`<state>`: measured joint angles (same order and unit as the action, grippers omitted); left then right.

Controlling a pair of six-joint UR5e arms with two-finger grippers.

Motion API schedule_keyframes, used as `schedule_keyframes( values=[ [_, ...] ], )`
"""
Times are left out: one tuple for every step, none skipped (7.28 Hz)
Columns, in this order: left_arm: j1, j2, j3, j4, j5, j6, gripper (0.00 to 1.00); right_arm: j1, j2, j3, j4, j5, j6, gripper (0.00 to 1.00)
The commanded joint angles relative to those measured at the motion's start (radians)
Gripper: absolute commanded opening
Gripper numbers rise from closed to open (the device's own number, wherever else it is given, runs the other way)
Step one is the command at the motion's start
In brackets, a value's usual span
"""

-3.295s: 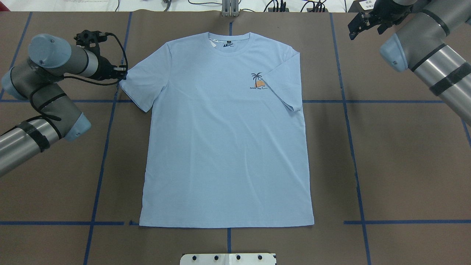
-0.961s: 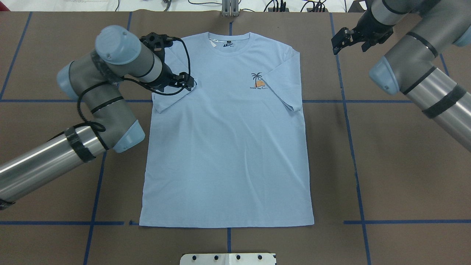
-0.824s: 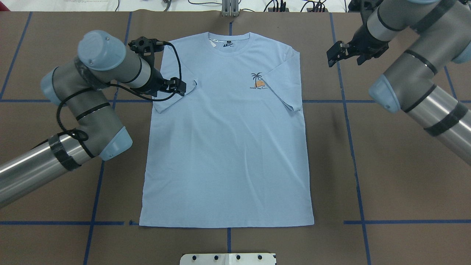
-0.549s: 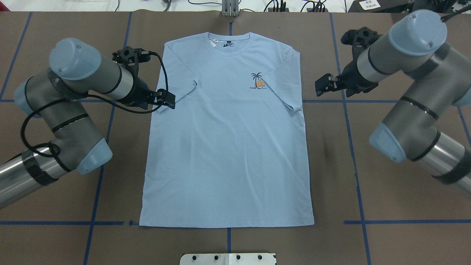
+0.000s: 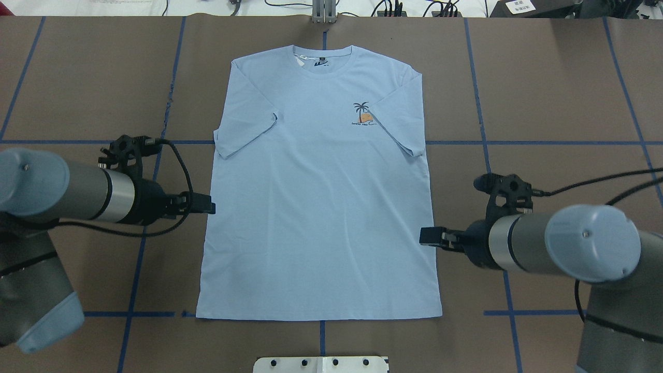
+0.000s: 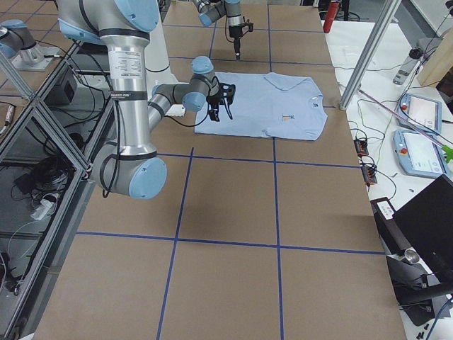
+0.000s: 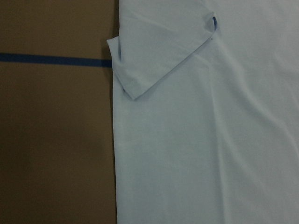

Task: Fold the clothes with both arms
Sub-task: 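Move both grippers down to the shirt's hem corners nearest the robot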

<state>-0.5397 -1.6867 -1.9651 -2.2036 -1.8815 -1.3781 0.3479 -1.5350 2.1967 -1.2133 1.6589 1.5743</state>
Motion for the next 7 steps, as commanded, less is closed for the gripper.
schedule_keyframes(
  values=[
    [0.22, 0.1, -0.047, -0.119, 0.221, -0.201, 0.99, -0.192, -0.114, 0.034, 0.116, -0.21, 0.168, 1.0],
    [0.315, 0.104, -0.052, -0.116, 0.314, -0.305, 0.9, -0.217, -0.114, 0.034, 0.116, -0.234, 0.174, 1.0],
    [0.384, 0.104, -0.044, -0.11, 0.396, -0.341, 0.83, -0.219, -0.114, 0.034, 0.116, -0.235, 0.174, 1.0],
    [0.409, 0.125, -0.043, -0.108, 0.403, -0.345, 0.76, -0.218, -0.114, 0.034, 0.118, -0.237, 0.174, 1.0],
    [0.411, 0.134, -0.043, -0.099, 0.404, -0.346, 0.72, -0.219, -0.114, 0.034, 0.118, -0.241, 0.174, 1.0],
    [0.411, 0.134, -0.043, -0.067, 0.404, -0.346, 0.71, -0.219, -0.112, 0.034, 0.118, -0.241, 0.174, 1.0],
    [0.411, 0.134, -0.043, -0.061, 0.404, -0.346, 0.71, -0.219, -0.112, 0.034, 0.118, -0.241, 0.174, 1.0]
  ],
)
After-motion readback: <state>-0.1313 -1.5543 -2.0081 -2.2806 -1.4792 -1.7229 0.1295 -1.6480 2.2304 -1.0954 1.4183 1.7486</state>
